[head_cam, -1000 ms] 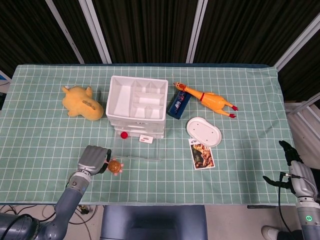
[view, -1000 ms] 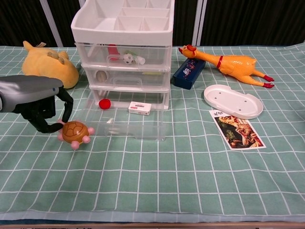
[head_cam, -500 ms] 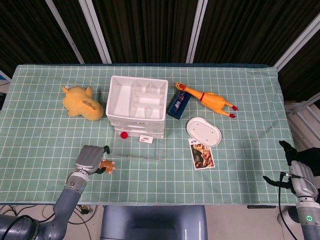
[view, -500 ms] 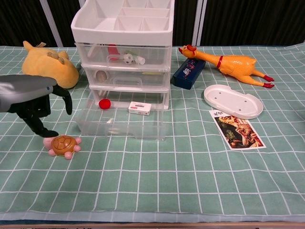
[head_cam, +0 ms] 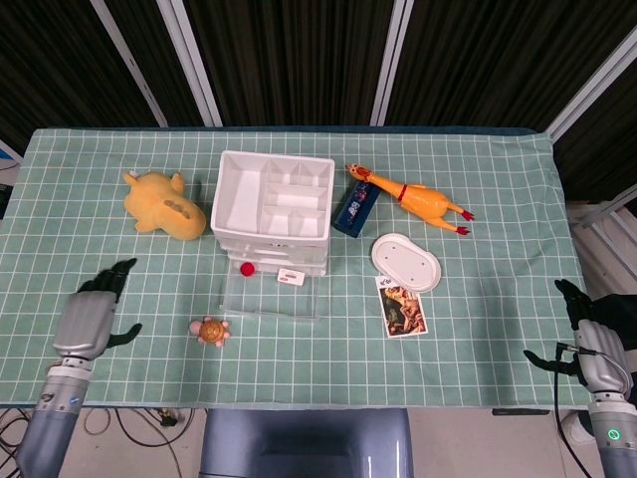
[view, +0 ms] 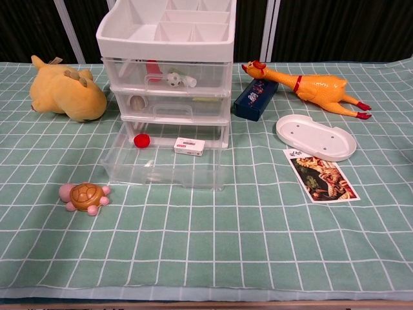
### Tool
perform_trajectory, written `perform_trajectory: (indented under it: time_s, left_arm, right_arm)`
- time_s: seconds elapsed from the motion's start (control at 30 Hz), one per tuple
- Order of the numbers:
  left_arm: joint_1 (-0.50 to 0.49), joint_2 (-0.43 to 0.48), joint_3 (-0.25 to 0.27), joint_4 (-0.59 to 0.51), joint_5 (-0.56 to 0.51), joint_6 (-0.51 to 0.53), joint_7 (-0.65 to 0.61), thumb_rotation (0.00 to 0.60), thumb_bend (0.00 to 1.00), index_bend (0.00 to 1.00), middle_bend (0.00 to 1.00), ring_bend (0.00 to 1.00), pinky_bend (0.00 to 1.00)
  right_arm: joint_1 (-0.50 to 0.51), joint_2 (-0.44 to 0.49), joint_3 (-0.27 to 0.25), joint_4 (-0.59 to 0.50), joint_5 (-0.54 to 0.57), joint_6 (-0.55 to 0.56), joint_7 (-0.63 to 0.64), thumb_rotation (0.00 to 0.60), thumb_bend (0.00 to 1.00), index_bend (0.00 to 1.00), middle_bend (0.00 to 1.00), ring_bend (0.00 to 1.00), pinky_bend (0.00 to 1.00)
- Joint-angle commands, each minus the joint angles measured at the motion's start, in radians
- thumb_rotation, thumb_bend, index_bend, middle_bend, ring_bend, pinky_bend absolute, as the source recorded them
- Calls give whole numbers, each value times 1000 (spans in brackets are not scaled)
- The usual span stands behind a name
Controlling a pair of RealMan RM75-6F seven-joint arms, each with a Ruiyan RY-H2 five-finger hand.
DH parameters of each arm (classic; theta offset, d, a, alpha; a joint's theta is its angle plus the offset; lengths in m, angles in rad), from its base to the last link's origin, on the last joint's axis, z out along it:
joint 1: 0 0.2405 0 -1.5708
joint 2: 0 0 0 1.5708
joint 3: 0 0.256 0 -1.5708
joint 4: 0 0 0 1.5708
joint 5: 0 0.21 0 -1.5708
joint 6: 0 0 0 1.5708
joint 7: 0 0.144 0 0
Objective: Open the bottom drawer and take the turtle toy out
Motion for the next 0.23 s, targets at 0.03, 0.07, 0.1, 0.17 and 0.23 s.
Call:
perform_trajectory:
  time_s: [0.03,0.07,0.1,0.17,0.23]
  left_arm:
    - [89,4,35,120,86,62,-116,600,107,0,0,0,3]
    - [108,1,38,146,102,72,-143,600,104,0,0,0,1]
    - [125,-2,40,171,116,82,-166,600,101,0,0,0,0]
    - [154,-4,40,205,130,96,-193,600,98,0,0,0,0]
    - [177,0,32,218,137,103,-212,600,98,0,0,0,0]
  right_arm:
    - [-1,-4,0,2,-2,7,-11,600,131,0,0,0,185]
    - [-1,-5,0,3,-3,9,-14,600,131,0,0,0,185]
    - [-2,-6,-1,4,-5,11,-16,600,132,0,0,0,185]
    - [-2,-7,-2,7,-10,14,-18,600,132,0,0,0,185]
    - [-3,-8,-3,8,-17,17,-17,600,132,0,0,0,184]
